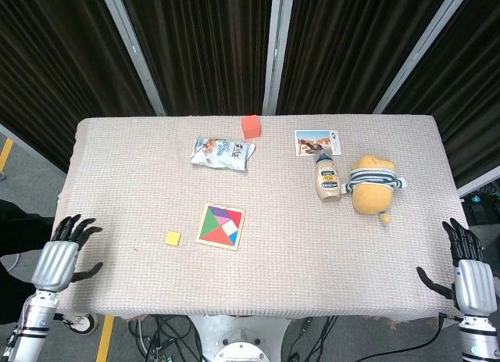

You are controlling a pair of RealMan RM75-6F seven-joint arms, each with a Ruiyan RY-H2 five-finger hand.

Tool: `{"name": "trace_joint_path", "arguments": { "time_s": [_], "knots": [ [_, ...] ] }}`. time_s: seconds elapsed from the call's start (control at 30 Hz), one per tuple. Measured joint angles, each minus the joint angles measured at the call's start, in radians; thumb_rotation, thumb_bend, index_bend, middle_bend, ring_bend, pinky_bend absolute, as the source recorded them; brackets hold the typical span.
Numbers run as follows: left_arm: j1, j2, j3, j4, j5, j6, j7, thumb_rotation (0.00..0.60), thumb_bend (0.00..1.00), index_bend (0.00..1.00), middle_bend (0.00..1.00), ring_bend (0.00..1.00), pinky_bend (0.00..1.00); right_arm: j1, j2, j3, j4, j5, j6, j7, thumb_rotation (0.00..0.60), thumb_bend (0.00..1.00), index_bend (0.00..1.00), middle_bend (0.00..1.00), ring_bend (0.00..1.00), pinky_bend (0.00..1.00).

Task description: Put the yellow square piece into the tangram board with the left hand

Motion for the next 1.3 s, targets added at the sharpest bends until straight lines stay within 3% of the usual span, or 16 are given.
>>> {"name": "trace_joint_path", "arguments": {
  "time_s": [0.3,0.57,1.3],
  "knots": [
    [-0.09,-0.082,-0.018,-0.01,-0.031,-0.138,0.044,0.6,0.18,0.24,0.14,0.0,0.04,0.006,-0.008,0.004,0.029,0.005,-0.005,0.043,0.6,0.12,0.0,0.0,0.0,0.0],
    [-0.164,-0.164,-0.038,0.051,-0.078,-0.245,0.032,0.6,0.18,0.24,0.14,0.0,0.04,0.011,-0.006,0.01,0.039,0.016,-0.015,0.064,0.6,0.12,0.0,0.0,0.0,0.0],
    [-0.265,-0.221,-0.066,0.095,-0.127,-0.335,0.012,0.6,0.18,0.25,0.14,0.0,0.04,0.023,0.001,0.018,0.04,0.04,-0.043,0.086,0.6,0.12,0.0,0.0,0.0,0.0]
  ]
}}
